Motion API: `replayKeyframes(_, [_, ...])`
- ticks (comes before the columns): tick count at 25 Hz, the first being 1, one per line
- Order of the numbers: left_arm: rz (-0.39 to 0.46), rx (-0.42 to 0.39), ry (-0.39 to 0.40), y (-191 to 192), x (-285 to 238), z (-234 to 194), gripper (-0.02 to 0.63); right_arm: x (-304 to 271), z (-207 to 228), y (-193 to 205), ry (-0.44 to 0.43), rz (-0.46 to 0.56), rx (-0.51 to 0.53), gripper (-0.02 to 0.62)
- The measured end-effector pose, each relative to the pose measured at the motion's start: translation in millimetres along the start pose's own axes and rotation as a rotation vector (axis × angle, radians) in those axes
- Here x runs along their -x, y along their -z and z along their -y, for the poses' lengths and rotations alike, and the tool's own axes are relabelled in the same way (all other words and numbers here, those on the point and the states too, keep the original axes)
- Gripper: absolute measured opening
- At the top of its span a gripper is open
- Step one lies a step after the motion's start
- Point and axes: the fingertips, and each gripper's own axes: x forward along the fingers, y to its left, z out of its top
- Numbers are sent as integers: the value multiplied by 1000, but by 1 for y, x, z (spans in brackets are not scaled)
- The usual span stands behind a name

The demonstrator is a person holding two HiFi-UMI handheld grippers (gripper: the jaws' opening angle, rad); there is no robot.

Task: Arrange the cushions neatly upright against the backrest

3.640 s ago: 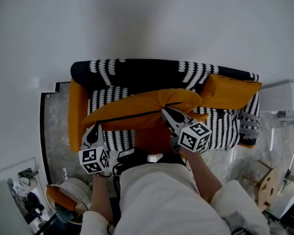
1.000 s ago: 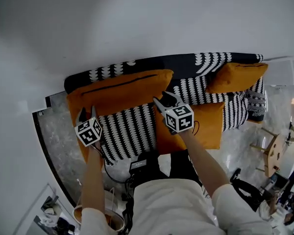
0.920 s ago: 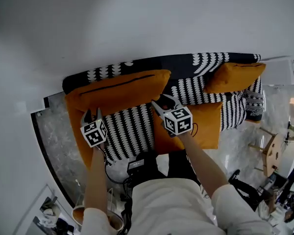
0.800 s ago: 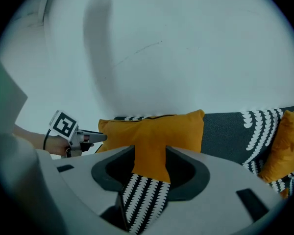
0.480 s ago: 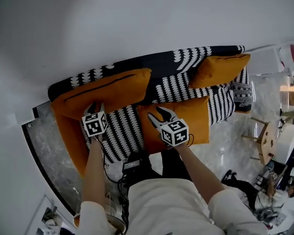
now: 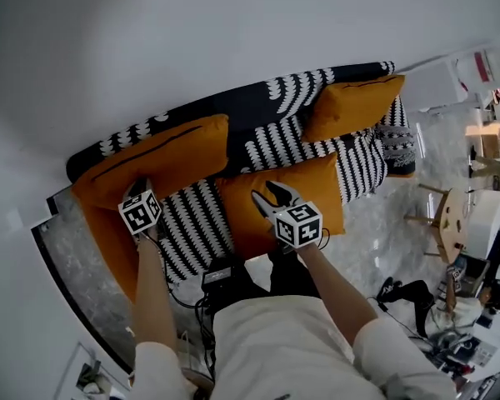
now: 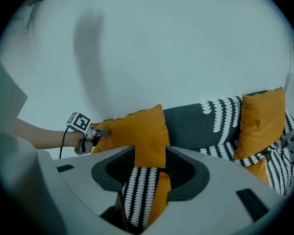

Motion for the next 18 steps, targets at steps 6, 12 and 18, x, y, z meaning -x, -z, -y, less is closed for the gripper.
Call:
replayKeyframes(6, [22, 77, 0, 24, 44, 7, 92, 17, 5, 4, -43, 33, -12, 163])
replayKeyframes(12, [42, 167, -16, 68, 82, 52, 94, 51, 43, 35, -88, 17, -20, 163])
replayKeyframes(18, [141, 190, 54, 106, 111, 159, 117, 94, 112, 70, -166, -8, -72, 163])
